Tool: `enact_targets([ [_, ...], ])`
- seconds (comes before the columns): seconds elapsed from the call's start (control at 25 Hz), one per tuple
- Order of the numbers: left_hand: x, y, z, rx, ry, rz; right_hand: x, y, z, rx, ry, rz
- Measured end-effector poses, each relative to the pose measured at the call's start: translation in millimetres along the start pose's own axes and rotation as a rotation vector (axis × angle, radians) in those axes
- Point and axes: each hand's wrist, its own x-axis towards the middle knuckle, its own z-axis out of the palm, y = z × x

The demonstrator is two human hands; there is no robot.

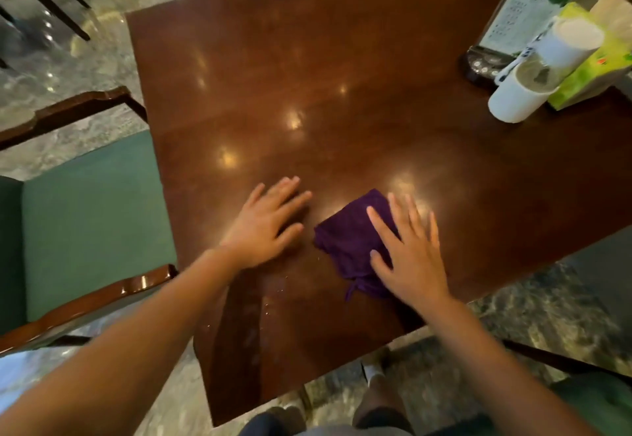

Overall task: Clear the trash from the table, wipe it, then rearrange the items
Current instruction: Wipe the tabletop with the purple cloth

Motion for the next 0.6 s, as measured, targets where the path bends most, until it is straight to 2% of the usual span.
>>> enact_targets([
  [0.08,-17.6,-40.6,-7.0,0.058,0.058,-0.11,5.4,14.0,-0.3,-0.04,-0.111,-0.252],
  [0.16,-33.2,-75.7,-7.1,0.108,0.042,-0.22,8.1,18.9,7.4,-0.036,-0.19,-0.294],
  [0.28,-48.8,-110.9,0.4,0.108,-0.02,-0.351,9.4,17.2,16.5,0.019,-0.172,-0.218],
  [0.44,-55.9,-119.3,6.9,0.111,0.029,-0.349,17.7,-4.9,26.3,-0.109,-0.094,-0.048],
  [0.6,-57.2,-117.1,9.2,0.101,0.064,-0.354,22.6,-42.4,38.7,-0.104,0.003,0.124],
])
